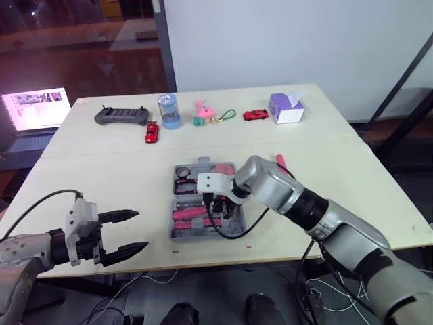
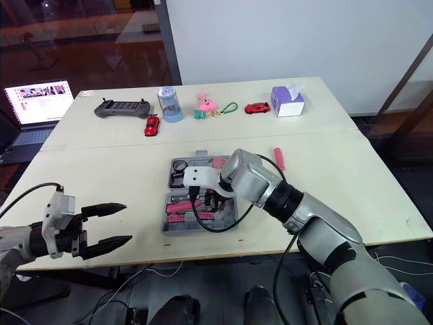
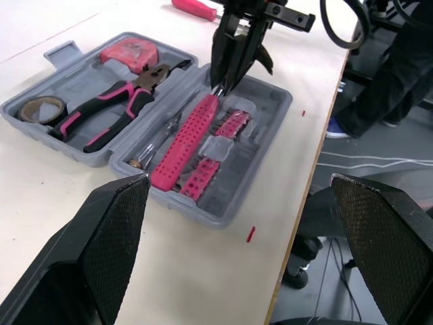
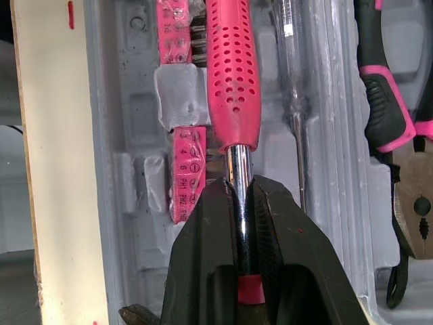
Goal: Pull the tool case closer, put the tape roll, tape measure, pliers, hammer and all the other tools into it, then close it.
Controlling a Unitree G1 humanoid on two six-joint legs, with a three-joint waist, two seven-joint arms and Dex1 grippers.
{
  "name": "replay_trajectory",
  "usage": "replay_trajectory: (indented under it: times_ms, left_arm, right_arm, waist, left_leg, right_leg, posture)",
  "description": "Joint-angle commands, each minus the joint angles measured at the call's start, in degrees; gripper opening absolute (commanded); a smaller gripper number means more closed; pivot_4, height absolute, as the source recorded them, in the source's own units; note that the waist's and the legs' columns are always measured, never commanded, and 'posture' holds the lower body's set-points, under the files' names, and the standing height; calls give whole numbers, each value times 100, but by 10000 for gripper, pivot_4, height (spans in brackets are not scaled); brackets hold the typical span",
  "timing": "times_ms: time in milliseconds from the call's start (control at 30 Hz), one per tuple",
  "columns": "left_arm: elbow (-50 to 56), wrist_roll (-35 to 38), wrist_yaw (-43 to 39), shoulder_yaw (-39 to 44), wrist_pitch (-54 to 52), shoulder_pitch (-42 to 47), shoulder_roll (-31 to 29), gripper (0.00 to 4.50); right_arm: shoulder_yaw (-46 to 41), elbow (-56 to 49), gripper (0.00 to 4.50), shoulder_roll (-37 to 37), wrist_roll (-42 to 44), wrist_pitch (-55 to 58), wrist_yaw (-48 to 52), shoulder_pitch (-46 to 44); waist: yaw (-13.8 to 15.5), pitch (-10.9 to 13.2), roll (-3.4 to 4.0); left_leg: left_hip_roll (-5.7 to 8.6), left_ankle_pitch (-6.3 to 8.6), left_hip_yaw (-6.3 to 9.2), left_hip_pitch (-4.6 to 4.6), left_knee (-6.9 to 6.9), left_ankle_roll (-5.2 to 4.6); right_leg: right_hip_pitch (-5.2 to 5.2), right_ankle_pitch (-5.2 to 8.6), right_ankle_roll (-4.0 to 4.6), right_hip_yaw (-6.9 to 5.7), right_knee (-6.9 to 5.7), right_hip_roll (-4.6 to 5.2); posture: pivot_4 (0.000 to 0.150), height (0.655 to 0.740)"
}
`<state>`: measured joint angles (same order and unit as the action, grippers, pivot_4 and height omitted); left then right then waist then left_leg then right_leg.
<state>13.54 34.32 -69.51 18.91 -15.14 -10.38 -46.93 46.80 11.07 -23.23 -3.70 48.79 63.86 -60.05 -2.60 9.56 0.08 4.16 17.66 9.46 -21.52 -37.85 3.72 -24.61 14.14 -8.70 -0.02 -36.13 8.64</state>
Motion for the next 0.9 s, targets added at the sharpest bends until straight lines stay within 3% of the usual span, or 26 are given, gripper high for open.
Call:
replay_trajectory:
  times_ms: [33,567,767,900]
  left_arm:
    - [122,67,42,80,-17,-10,13,45000]
    - [156,60,65,73,-22,-69,38,45000]
    - [180,80,77,64,-48,-70,44,45000]
    - [163,85,89,61,-65,-55,51,45000]
  right_arm:
    - [-172,123,380,181,-113,-180,-112,-12]
    - [-179,401,380,237,-445,-521,-132,128]
    - [-325,489,25881,322,-471,-538,-237,188]
    - [-559,461,25881,343,-414,-509,-256,122]
  waist:
    - [-3,0,0]
    - [-1,0,0]
    - [2,0,0]
    - [3,0,0]
  left_leg:
    - [0,0,0,0,1,0]
    - [0,-1,0,1,2,3]
    - [0,-2,0,1,2,3]
    - [0,-2,0,1,2,4]
  right_leg:
    - [0,0,0,0,0,-1]
    - [0,0,0,0,-1,-1]
    - [0,0,0,1,-1,0]
    - [0,0,0,1,-1,0]
  posture:
    - [1500,7400]
    - [1500,7400]
    - [1500,7400]
    - [1500,7400]
